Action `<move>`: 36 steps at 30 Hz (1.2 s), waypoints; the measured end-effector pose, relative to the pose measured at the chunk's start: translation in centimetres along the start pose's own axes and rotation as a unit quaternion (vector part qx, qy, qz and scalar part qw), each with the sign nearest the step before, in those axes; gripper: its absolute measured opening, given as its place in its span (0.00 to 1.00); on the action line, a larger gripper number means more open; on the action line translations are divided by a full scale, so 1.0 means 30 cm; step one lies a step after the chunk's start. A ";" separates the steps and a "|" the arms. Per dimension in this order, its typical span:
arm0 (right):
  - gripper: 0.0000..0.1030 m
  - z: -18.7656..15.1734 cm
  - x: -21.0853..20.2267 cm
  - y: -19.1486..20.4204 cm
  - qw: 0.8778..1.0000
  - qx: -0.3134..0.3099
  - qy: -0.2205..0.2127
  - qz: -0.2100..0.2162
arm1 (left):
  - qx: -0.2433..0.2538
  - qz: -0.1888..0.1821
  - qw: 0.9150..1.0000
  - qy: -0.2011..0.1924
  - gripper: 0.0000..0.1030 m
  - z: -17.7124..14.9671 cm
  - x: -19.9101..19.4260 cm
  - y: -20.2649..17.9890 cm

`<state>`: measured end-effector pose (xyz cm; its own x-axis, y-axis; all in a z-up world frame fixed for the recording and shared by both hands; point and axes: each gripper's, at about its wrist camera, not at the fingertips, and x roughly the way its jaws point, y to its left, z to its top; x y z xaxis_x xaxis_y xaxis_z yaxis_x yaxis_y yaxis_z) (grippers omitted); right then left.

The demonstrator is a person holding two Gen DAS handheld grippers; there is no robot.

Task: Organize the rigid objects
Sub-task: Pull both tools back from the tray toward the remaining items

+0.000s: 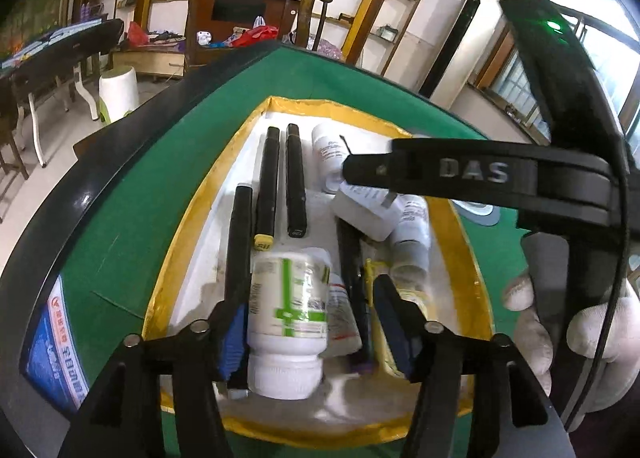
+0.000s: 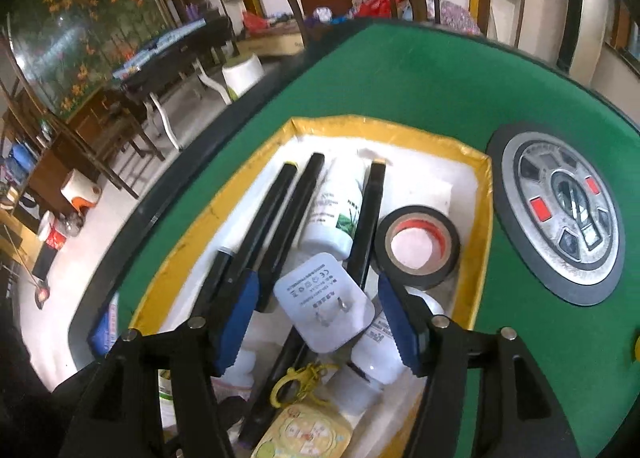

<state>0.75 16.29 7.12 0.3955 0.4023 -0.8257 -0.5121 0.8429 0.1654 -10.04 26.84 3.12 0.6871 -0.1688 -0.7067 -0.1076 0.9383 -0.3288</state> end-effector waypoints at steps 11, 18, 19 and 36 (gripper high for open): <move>0.69 -0.135 -0.282 -0.030 0.995 -0.006 -0.099 -0.023 | 0.031 0.040 0.998 -0.044 0.79 -0.019 -0.115 -0.101; 0.77 -0.264 -0.432 -0.154 0.986 0.054 -0.156 -0.033 | 0.071 0.075 0.989 -0.102 0.90 -0.043 -0.211 -0.213; 0.77 -0.267 -0.436 -0.164 0.985 0.056 -0.158 -0.036 | 0.076 0.081 0.987 -0.112 0.91 -0.047 -0.224 -0.229; 0.82 -0.472 -0.586 -0.333 0.970 0.071 -0.221 -0.073 | 0.097 0.242 0.921 -0.291 1.00 -0.126 -0.415 -0.482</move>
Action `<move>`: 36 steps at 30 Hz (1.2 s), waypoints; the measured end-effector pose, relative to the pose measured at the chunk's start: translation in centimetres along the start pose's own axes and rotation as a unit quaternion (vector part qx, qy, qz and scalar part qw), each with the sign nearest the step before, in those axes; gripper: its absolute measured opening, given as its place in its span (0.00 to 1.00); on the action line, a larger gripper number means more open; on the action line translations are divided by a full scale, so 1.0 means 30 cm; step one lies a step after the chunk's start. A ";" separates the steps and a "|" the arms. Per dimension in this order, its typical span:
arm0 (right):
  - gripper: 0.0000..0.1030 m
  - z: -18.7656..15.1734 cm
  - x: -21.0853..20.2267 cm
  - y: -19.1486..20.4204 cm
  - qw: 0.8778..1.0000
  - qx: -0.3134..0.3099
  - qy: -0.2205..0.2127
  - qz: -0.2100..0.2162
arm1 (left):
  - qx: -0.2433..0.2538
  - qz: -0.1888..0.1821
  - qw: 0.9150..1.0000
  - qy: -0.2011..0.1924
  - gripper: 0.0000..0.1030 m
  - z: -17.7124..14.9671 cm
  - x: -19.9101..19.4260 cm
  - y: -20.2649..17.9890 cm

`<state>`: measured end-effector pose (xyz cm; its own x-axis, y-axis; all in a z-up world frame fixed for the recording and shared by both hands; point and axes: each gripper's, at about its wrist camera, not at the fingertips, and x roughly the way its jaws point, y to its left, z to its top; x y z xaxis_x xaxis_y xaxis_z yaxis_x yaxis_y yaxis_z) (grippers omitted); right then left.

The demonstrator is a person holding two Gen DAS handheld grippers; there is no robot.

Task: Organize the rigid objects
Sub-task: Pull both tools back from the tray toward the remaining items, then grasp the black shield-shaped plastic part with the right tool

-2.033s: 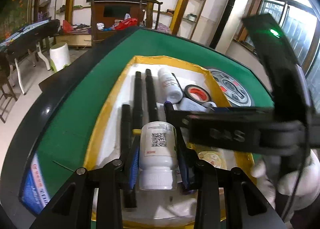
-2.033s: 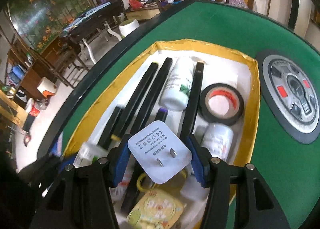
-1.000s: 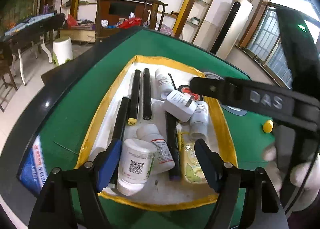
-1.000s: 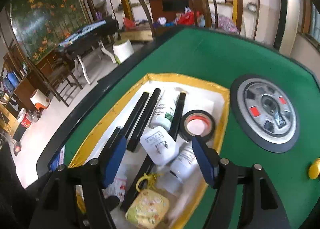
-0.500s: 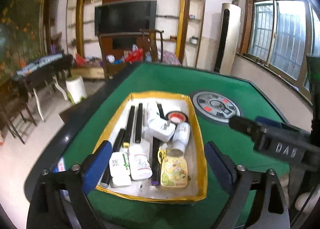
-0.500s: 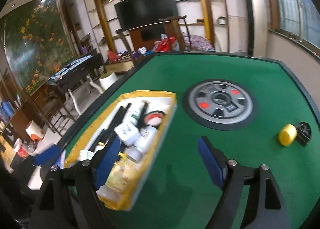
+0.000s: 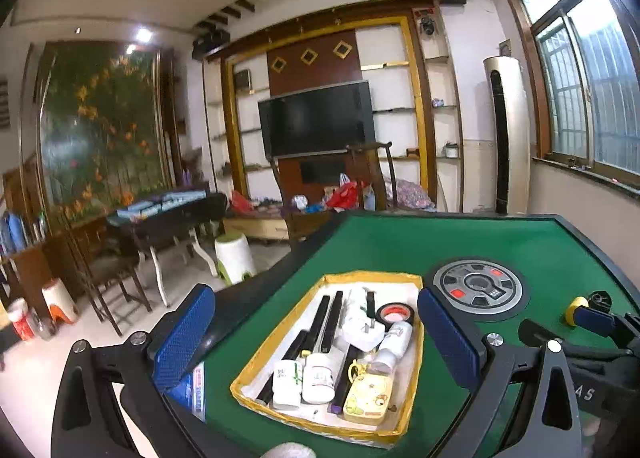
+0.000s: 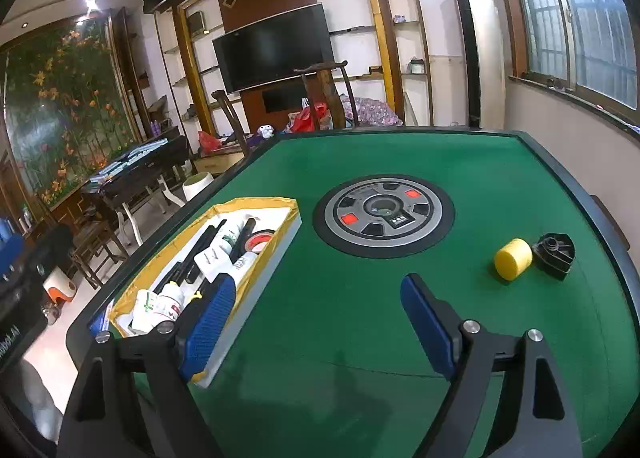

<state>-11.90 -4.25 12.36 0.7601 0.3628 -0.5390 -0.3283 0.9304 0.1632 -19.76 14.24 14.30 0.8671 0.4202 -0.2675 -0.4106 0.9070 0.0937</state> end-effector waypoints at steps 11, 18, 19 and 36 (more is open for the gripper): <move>1.00 -0.063 -0.123 -0.028 0.994 -0.036 -0.085 -0.063 | 0.016 -0.037 0.999 0.028 0.99 0.004 -0.024 -0.098; 1.00 -0.043 -0.090 -0.207 0.994 -0.010 -0.054 -0.090 | 0.060 -0.071 0.994 0.064 0.99 -0.022 -0.010 -0.216; 1.00 -0.039 -0.083 -0.239 0.994 0.001 -0.049 -0.093 | 0.073 -0.081 0.991 0.075 0.99 -0.029 0.001 -0.246; 1.00 -0.064 0.027 -0.943 0.962 0.209 0.036 -0.172 | 0.193 -0.183 0.932 0.245 0.99 -0.211 0.214 -0.646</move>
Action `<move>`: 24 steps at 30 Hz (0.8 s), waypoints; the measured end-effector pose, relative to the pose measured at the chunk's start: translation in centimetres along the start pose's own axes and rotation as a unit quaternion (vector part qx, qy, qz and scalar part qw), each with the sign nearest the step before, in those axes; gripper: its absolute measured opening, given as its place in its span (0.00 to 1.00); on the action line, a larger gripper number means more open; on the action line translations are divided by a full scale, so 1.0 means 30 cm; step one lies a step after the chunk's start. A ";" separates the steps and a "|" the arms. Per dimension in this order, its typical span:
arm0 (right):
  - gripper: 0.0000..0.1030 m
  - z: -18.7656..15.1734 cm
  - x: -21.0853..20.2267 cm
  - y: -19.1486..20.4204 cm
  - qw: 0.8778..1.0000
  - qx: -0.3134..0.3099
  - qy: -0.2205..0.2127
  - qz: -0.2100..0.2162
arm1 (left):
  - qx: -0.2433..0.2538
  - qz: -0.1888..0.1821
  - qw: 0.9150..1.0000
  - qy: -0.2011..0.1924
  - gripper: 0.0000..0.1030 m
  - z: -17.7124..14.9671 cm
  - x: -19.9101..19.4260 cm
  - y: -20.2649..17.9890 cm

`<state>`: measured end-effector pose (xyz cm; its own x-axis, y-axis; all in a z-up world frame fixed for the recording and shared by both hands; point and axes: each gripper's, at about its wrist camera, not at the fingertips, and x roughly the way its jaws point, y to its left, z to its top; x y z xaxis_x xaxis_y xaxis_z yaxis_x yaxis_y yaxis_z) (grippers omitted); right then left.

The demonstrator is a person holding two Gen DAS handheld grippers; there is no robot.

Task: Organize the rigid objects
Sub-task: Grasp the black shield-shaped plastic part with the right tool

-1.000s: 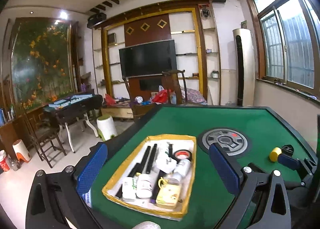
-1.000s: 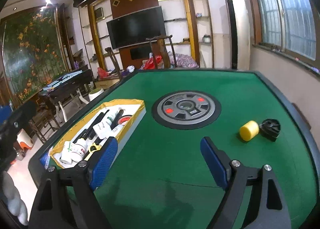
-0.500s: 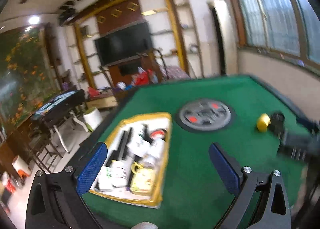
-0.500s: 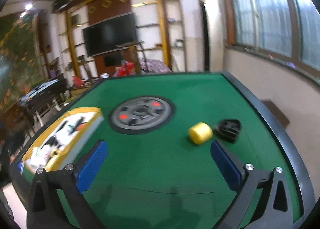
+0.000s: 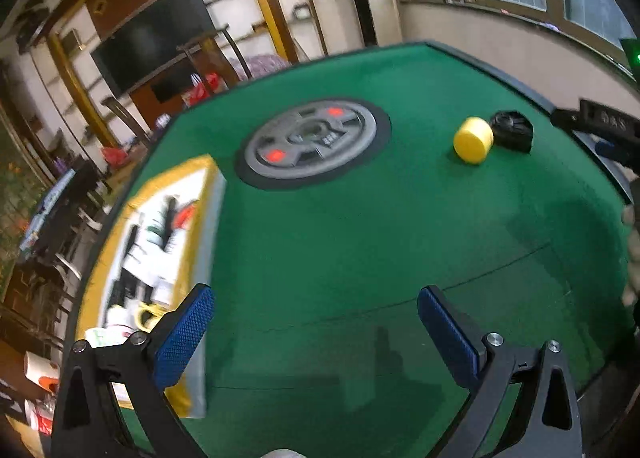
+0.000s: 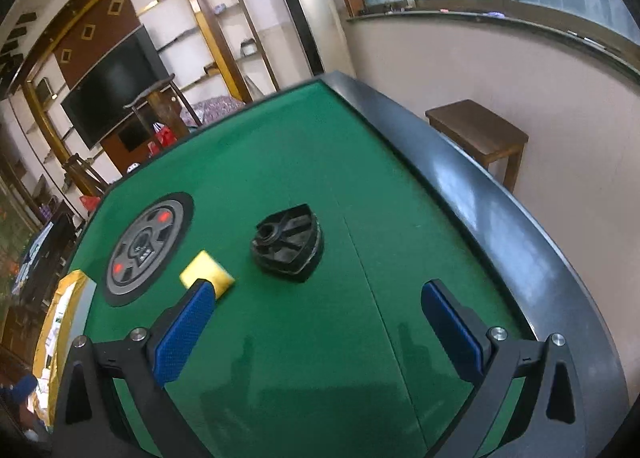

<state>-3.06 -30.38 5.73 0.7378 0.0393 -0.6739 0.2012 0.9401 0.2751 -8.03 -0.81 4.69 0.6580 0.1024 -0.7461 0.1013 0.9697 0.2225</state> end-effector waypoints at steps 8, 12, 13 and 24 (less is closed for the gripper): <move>1.00 0.118 0.169 0.047 1.000 -0.011 0.022 -0.012 | -0.008 -0.019 0.999 0.028 0.99 -0.007 0.065 -0.007; 1.00 0.130 0.260 0.075 0.998 -0.028 0.047 -0.018 | 0.003 -0.021 0.999 0.045 0.99 -0.010 0.110 -0.034; 1.00 0.125 0.275 0.083 0.998 -0.035 0.051 -0.018 | 0.005 -0.023 0.999 0.048 0.99 -0.010 0.120 -0.037; 0.79 0.079 0.337 0.166 0.992 -0.095 0.079 -0.035 | 0.003 -0.042 0.997 0.064 0.99 -0.006 0.169 -0.071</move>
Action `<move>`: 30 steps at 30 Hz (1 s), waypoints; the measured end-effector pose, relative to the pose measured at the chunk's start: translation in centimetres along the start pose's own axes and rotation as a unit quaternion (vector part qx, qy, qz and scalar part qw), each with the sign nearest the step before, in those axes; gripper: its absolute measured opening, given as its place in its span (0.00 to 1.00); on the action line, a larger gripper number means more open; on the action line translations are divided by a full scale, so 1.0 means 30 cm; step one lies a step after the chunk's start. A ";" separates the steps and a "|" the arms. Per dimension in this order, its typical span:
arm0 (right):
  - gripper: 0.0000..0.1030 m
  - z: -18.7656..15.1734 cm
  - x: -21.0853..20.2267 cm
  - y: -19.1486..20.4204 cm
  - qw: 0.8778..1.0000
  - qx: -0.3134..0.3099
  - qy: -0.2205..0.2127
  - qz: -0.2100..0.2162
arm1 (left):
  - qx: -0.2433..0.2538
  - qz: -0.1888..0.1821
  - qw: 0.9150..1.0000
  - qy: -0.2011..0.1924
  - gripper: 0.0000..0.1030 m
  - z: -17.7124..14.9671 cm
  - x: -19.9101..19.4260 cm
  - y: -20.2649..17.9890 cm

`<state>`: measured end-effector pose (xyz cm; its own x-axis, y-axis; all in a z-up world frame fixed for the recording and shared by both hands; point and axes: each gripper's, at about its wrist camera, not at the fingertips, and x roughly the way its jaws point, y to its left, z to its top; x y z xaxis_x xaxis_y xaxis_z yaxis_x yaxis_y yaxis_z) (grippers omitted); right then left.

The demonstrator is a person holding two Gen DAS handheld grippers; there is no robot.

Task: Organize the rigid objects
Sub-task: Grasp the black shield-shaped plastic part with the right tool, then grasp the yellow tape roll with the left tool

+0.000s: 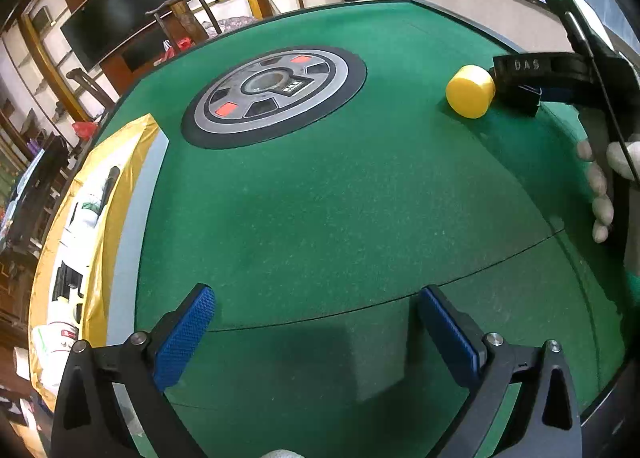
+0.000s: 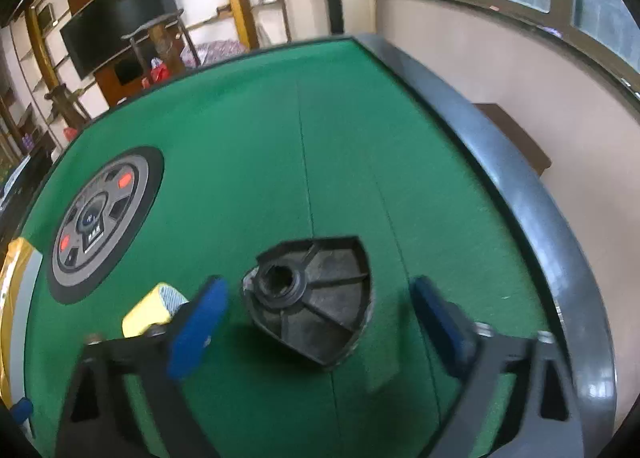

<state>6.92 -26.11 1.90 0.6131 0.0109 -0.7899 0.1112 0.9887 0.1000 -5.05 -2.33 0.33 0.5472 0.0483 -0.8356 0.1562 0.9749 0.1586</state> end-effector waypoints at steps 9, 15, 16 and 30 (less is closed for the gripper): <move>0.66 -0.009 -0.009 -0.004 1.000 -0.005 -0.007 0.010 | -0.010 -0.012 1.000 0.002 0.99 -0.005 0.000 0.007; 0.61 -0.013 -0.013 -0.026 1.000 0.012 -0.013 0.023 | -0.015 -0.019 1.000 0.002 0.99 -0.007 0.004 0.019; 0.61 -0.012 -0.016 -0.021 1.000 0.011 -0.013 0.023 | -0.016 -0.020 1.000 0.001 0.99 -0.008 0.004 0.021; 0.60 -0.025 -0.029 -0.050 0.998 0.022 -0.017 0.051 | -0.069 -0.058 0.996 -0.005 1.00 -0.040 0.016 0.059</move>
<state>5.61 -27.50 1.99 0.6486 0.1055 -0.7538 0.0813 0.9751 0.2064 -5.49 -0.33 -0.44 0.5408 -0.0686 -0.8383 0.1054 0.9943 -0.0133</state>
